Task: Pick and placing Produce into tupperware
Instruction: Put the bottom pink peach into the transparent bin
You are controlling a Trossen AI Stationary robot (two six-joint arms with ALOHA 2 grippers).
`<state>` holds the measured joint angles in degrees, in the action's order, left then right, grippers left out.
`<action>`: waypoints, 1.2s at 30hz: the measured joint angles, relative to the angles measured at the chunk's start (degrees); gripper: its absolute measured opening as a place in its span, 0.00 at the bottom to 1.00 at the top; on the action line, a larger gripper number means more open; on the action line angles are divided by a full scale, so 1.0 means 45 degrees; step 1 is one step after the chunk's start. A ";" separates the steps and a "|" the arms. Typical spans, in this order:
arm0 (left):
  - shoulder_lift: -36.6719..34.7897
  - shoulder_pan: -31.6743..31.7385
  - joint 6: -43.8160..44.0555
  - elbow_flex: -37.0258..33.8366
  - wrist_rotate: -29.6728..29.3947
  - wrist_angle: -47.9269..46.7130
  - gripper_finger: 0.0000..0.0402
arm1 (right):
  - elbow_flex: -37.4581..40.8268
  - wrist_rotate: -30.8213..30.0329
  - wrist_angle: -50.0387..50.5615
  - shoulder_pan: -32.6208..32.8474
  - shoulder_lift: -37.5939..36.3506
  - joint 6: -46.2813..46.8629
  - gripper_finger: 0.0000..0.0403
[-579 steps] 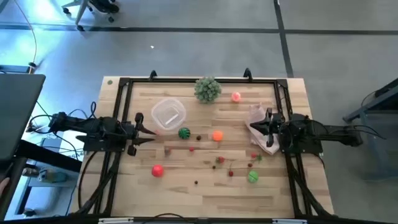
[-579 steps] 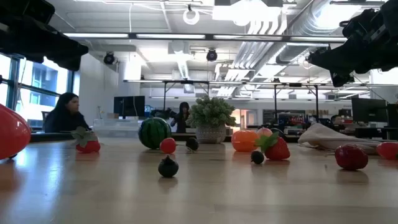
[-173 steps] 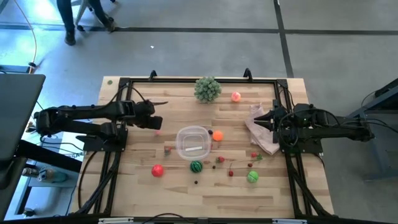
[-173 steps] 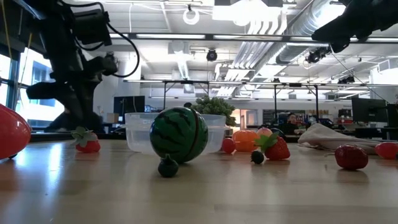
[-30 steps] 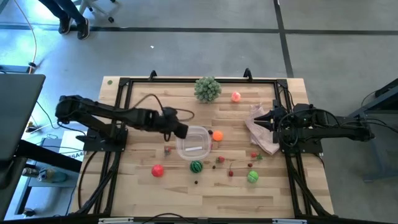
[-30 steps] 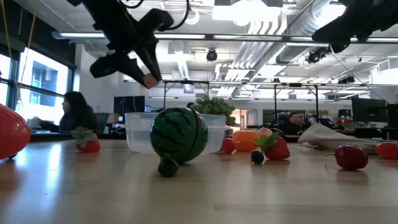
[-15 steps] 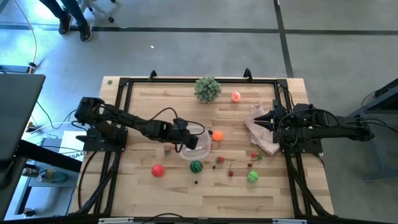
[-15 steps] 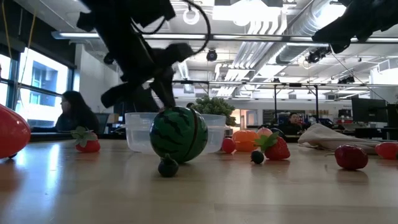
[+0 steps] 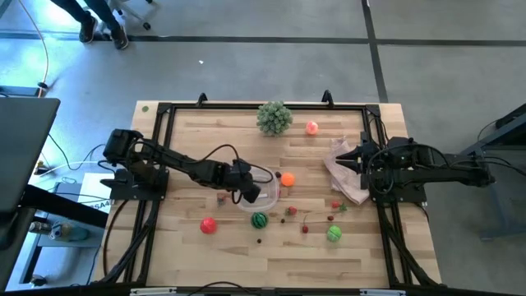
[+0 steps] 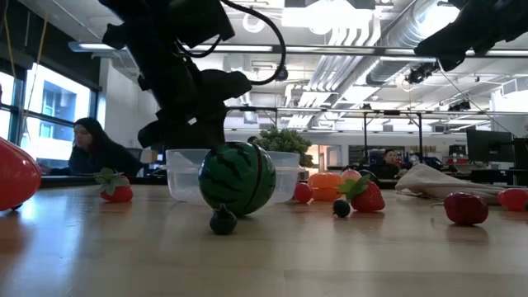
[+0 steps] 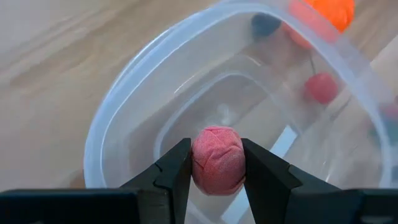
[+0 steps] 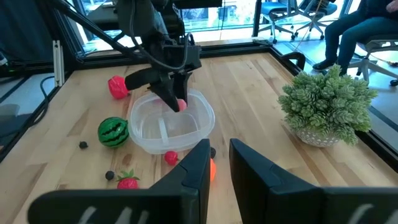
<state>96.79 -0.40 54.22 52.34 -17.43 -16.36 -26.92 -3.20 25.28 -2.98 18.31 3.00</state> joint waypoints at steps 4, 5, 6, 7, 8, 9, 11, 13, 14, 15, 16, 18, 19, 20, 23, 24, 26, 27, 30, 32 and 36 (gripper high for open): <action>0.0000 0.0000 -0.1607 0.0000 0.0040 -0.0039 0.30 | 0.0000 0.0000 0.0000 0.0002 0.0000 0.0002 0.13; 0.0000 0.0000 -0.2196 0.0000 0.0070 -0.0039 0.30 | 0.0000 0.0000 0.0000 0.0000 0.0000 0.0002 0.13; 0.0000 0.0000 -0.2826 0.0000 0.0078 -0.0069 0.30 | 0.0000 0.0000 0.0000 0.0000 0.0000 -0.0002 0.13; 0.0000 0.0000 -0.3508 0.0000 0.0121 -0.0118 0.30 | 0.0000 0.0000 0.0000 0.0000 0.0000 0.0002 0.13; 0.0000 0.0000 -0.4195 0.0000 0.0302 -0.0127 0.30 | 0.0000 0.0000 0.0000 0.0001 0.0000 0.0002 0.13; 0.0000 0.0000 -0.4860 0.0000 0.0500 -0.0121 0.30 | 0.0000 0.0000 0.0000 0.0002 0.0000 0.0000 0.13; -0.0005 0.0000 -0.6254 0.0000 0.1062 -0.0123 0.30 | 0.0000 -0.0005 0.0000 0.0000 0.0000 -0.0001 0.13; -0.0005 -0.0005 -0.7326 0.0000 0.1596 -0.0115 0.30 | 0.0000 -0.0002 0.0000 0.0000 0.0000 0.0002 0.13; -0.0005 -0.0005 -0.7543 0.0000 0.1783 -0.0081 0.30 | 0.0000 -0.0005 0.0000 0.0005 0.0000 -0.0003 0.13; -0.0005 -0.0005 -0.7625 0.0000 0.1855 -0.0054 0.30 | 0.0000 -0.0005 0.0000 0.0001 0.0000 0.0002 0.13; -0.0005 -0.0009 -0.7648 0.0000 0.1874 -0.0044 0.30 | 0.0000 -0.0005 0.0000 0.0000 0.0000 -0.0003 0.13; -0.0005 -0.0006 -0.7737 0.0000 0.1871 -0.0047 0.30 | 0.0000 -0.0005 0.0000 0.0004 0.0000 -0.0002 0.13; -0.0005 -0.0005 -0.7843 0.0000 0.1873 -0.0052 0.30 | 0.0000 -0.0005 0.0000 0.0000 0.0000 0.0002 0.13; -0.0005 -0.0005 -0.7950 0.0000 0.1875 -0.0075 0.30 | 0.0000 -0.0005 0.0000 0.0002 0.0000 0.0002 0.13; -0.0005 0.0005 -0.7960 0.0000 0.1929 -0.0092 0.30 | 0.0000 -0.0005 0.0000 0.0004 0.0000 0.0002 0.13; -0.0005 0.0005 -0.7956 0.0000 0.2018 -0.0092 0.30 | 0.0000 -0.0005 0.0000 0.0004 0.0000 -0.0002 0.13; -0.0005 0.0005 -0.7953 0.0000 0.2064 -0.0097 0.30 | 0.0000 -0.0005 0.0000 0.0001 0.0000 0.0002 0.13; -0.0005 0.0005 -0.7956 0.0000 0.2064 -0.0097 0.30 | 0.0000 -0.0005 0.0000 0.0003 0.0000 0.0002 0.13; -0.0005 0.0005 -0.7943 0.0000 0.2064 -0.0097 0.30 | 0.0000 -0.0005 0.0000 0.0002 0.0000 0.0001 0.13; -0.0005 0.0005 -0.7851 0.0000 0.2069 -0.0097 0.30 | 0.0000 -0.0005 0.0000 0.0001 0.0000 0.0002 0.13; -0.0005 0.0005 -0.7708 0.0000 0.2089 -0.0096 0.35 | 0.0000 -0.0010 0.0000 0.0005 0.0000 0.0001 0.13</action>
<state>96.77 -0.38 19.53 52.34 -8.03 -16.79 -26.92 -3.25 25.28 -2.96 18.31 3.00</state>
